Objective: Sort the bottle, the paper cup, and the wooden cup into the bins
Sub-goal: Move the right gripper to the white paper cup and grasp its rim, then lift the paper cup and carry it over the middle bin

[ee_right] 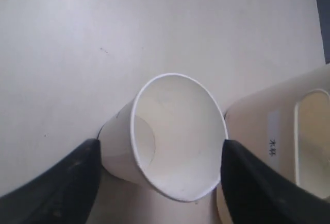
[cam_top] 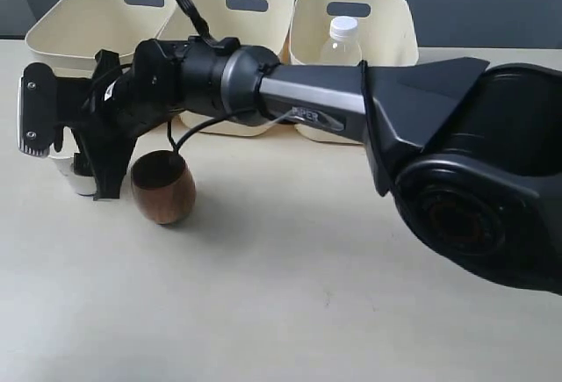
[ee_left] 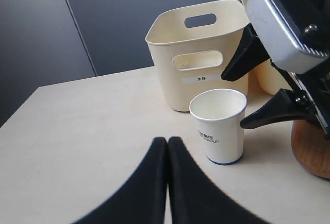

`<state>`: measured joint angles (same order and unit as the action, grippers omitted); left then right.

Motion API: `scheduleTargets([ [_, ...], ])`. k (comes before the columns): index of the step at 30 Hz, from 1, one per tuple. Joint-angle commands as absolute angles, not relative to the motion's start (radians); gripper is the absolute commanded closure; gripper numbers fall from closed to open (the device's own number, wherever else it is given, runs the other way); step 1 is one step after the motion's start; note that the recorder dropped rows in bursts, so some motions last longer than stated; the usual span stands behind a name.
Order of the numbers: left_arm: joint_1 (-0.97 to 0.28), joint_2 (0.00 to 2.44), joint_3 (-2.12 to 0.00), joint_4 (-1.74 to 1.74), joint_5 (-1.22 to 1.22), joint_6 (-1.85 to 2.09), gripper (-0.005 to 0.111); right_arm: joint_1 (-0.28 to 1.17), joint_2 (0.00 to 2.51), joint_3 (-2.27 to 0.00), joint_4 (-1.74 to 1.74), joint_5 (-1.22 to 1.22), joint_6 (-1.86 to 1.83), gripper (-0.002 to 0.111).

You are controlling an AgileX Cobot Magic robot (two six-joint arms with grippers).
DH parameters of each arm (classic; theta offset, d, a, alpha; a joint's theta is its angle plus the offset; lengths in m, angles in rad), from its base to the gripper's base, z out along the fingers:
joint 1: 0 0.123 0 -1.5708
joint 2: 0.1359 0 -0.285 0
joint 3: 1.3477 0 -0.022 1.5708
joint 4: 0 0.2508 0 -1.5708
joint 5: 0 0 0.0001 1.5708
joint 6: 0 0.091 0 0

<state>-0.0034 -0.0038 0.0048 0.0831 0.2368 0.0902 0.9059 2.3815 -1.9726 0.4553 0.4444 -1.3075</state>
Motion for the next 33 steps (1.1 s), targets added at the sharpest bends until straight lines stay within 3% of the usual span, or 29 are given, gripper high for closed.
scheduleTargets([
  [1, -0.004, 0.0, 0.0, 0.081, 0.232, 0.088, 0.107, 0.909, 2.417, -2.01, 0.45, 0.461, -1.316, 0.045],
  [9, -0.004, 0.0, 0.0, 0.081, 0.232, 0.088, 0.107, 0.909, 2.453, -2.041, 0.452, 0.483, -1.316, 0.045],
  [11, -0.004, 0.0, 0.0, 0.081, 0.232, 0.088, 0.107, 0.909, 2.453, -2.041, 0.452, 0.49, -1.316, 0.049],
  [15, -0.004, 0.0, 0.0, 0.081, 0.232, 0.088, 0.107, 0.909, 2.453, -2.041, 0.454, 0.502, -1.309, 0.075],
  [16, -0.004, 0.0, 0.0, 0.081, 0.232, 0.088, 0.107, 0.909, 2.453, -2.041, 0.454, 0.504, -1.309, 0.09],
  [18, -0.004, 0.0, 0.0, 0.081, 0.232, 0.088, 0.107, 0.909, 2.447, -2.041, 0.46, 0.507, -1.309, 0.108],
  [33, -0.004, 0.0, 0.0, 0.081, 0.232, 0.088, 0.107, 0.907, 2.203, -2.041, 0.435, 0.511, -1.178, 0.109],
])
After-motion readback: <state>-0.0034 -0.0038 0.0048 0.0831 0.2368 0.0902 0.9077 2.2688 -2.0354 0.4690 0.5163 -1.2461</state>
